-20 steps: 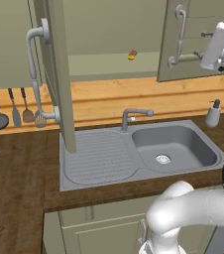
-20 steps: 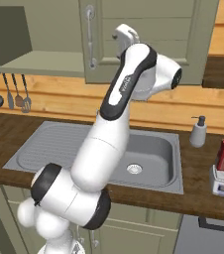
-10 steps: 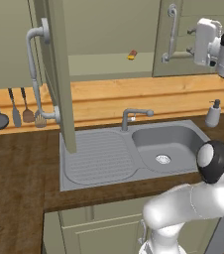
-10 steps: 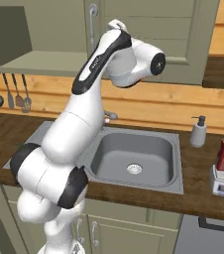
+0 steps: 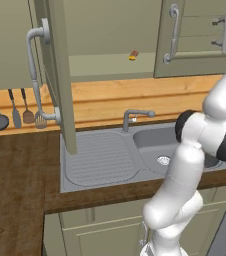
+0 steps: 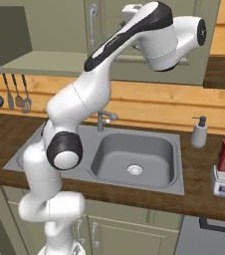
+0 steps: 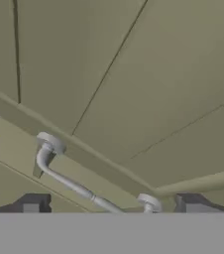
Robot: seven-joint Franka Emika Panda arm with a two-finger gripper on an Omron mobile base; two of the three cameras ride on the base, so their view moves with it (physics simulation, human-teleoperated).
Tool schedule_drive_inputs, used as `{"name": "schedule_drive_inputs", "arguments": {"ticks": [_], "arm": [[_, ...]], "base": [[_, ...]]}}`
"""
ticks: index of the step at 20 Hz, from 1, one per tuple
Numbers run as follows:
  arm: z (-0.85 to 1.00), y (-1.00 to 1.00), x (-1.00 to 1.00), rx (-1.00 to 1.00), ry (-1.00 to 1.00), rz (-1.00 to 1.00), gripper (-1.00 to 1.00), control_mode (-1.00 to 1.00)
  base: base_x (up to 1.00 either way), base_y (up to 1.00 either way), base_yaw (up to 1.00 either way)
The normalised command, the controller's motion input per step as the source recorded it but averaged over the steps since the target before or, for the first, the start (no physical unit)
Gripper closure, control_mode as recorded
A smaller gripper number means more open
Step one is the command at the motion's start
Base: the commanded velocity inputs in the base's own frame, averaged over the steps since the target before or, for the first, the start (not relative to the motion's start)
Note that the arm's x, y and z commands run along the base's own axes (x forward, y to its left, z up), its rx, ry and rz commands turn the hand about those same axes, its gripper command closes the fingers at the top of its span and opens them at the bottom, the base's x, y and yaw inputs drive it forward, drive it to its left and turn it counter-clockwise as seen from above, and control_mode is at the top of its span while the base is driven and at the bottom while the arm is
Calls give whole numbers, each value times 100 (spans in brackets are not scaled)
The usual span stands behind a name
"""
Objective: Pick the cereal and place it on the digital scale for weighing, and close the cabinet.
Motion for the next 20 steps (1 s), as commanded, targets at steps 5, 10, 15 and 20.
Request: {"name": "schedule_drive_inputs", "arguments": {"ticks": [5, 10, 15, 20], "arm": [[-91, 53, -99, -3, -81, -26, -100, -100], [-100, 57, -98, 0, -66, -44, -100, -100], [-100, 71, -99, 0, -45, -59, -100, -100], [-28, 88, -64, 3, -60, -56, -100, -100]], "base": [[0, 0, 0], [0, 0, 0], [0, 0, 0], [0, 0, 0]]}}
